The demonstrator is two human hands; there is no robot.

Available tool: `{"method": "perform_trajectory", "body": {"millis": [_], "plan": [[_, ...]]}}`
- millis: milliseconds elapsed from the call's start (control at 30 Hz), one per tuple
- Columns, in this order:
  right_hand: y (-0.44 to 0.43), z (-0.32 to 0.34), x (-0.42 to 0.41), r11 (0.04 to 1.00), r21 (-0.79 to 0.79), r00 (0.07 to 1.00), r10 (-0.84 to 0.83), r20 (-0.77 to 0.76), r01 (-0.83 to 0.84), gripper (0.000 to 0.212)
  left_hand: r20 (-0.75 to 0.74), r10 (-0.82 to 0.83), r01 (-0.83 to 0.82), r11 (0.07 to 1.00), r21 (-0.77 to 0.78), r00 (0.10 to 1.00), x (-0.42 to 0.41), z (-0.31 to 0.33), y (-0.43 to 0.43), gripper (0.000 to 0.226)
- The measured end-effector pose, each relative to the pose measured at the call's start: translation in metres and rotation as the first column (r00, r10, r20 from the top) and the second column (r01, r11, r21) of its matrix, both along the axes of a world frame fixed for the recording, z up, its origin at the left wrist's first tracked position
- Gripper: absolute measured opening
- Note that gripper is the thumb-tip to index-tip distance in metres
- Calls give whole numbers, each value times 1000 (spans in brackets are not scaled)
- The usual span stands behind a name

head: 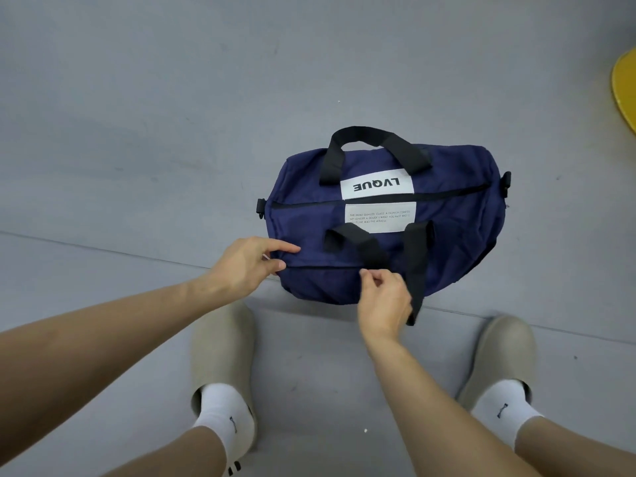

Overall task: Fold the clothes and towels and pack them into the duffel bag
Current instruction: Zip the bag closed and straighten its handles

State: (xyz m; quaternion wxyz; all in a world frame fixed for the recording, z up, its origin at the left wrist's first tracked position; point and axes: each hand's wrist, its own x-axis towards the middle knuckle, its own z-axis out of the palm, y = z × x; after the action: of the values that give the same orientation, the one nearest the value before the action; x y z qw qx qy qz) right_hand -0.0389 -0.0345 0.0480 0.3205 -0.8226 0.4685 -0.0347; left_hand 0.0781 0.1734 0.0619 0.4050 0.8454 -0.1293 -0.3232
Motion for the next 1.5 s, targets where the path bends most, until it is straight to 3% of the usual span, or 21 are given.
{"method": "perform_trajectory", "body": {"millis": [167,300,367,467,567,600,667,733,833,933,1033,1100,1167,1300,1500], "plan": [[-37,-1,3,994,-88,996,61,-68,-67,24,15,-17,17,1000,-13,1000,2,3,-9,40],[-32,2,5,999,-39,999,21,-48,-23,21,32,-65,63,996,65,997,7,7,-7,38],[-26,8,0,1000,30,1000,-4,-2,4,20,168,-125,100,984,150,978,10,13,-3,46],[-10,6,-16,960,257,991,-127,36,114,29,432,-106,22,981,195,896,26,23,2,51],[10,3,-27,727,606,934,-347,-84,324,37,520,-80,-45,974,222,850,57,21,-4,40],[16,6,-28,615,700,910,-396,-123,362,40,442,-36,-63,976,206,896,69,21,-9,36],[26,12,-26,463,810,894,-421,-157,360,57,136,97,-109,991,79,986,87,26,-21,32],[38,20,-23,369,867,903,-387,-185,336,79,-92,164,-167,985,-34,982,94,30,-36,35],[59,29,-16,192,927,905,-348,-244,323,97,-96,207,-208,978,1,974,90,29,-48,38],[70,38,-13,43,952,912,-301,-278,304,90,-125,221,-214,975,64,967,82,37,-49,35],[72,52,-18,-71,966,928,-268,-259,249,60,-191,260,-240,963,123,946,65,56,-54,31],[73,55,-27,-60,969,927,-283,-247,240,51,-201,268,-242,959,147,942,41,66,-56,30],[72,54,-40,26,960,908,-334,-254,278,45,-231,302,-274,951,147,925,12,72,-58,30],[47,52,-64,80,939,803,-546,-239,335,27,-273,355,-333,935,125,894,-40,77,-63,33],[-37,71,-100,323,868,815,-561,-146,377,18,-209,220,-197,972,124,953,-131,75,-87,18]]}}
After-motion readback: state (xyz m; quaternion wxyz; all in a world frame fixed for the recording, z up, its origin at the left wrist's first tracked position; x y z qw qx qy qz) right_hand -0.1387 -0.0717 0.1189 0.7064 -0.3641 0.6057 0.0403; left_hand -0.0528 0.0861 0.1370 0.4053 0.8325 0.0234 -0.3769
